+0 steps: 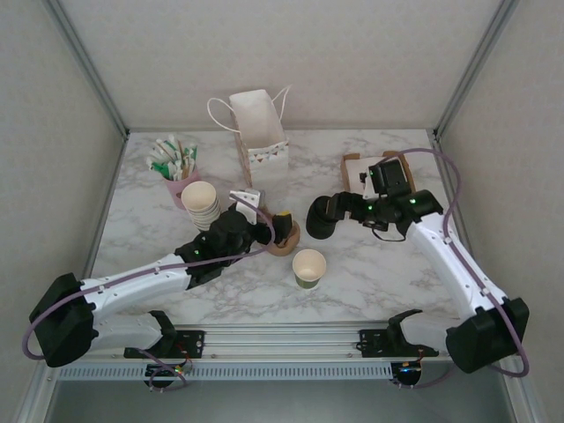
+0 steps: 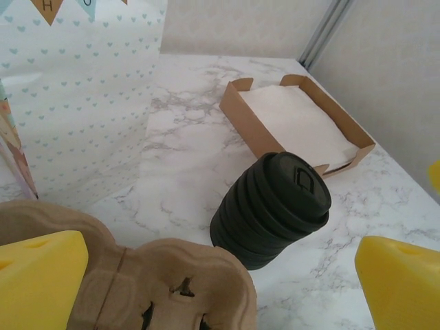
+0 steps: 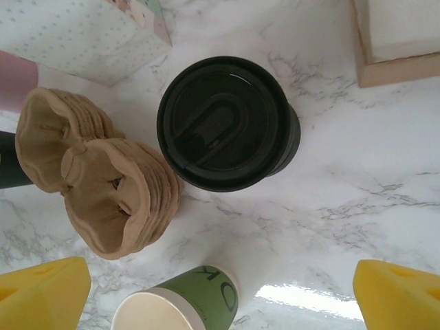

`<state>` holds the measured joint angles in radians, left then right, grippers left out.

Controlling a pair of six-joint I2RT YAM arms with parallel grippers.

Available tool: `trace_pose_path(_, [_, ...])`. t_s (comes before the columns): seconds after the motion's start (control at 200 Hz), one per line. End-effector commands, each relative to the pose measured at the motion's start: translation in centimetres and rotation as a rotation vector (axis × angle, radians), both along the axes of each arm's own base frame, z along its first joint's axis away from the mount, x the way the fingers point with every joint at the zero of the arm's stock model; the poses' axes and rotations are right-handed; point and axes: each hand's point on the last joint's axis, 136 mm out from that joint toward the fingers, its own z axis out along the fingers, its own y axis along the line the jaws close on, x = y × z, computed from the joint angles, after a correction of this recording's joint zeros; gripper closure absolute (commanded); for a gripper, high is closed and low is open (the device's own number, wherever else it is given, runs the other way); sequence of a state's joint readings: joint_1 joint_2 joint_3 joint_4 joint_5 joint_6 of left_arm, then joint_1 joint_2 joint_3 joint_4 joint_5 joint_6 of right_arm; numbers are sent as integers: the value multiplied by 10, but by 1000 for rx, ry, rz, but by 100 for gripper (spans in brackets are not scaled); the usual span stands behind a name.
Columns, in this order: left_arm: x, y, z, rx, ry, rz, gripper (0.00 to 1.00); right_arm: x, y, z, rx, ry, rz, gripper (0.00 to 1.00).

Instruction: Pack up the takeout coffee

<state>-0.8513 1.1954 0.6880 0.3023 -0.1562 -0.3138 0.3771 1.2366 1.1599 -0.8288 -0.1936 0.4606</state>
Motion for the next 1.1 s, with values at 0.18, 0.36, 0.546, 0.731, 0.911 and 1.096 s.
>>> trace_pose_path(0.18, [-7, -14, 5, -73, -6, -92, 0, 22, 15, -8, 8, 54, 36, 3])
trace_pose_path(0.36, [-6, -15, 1, -65, -5, -93, 0, 36, 24, -23, 2, 86, 65, 3])
trace_pose_path(0.546, [-7, -12, 2, -65, -11, -83, 0, 52, 31, -31, -2, 107, 77, 1])
trace_pose_path(0.731, [-6, -12, 1, -62, -11, -82, 0, 63, 35, -41, -18, 134, 70, 2])
trace_pose_path(0.911, [-6, -11, 1, -60, -13, -78, 0, 67, 33, -48, -49, 158, 62, 5])
trace_pose_path(1.096, [-6, -10, 2, -59, -15, -79, 1, 66, 30, -53, -73, 172, 58, 8])
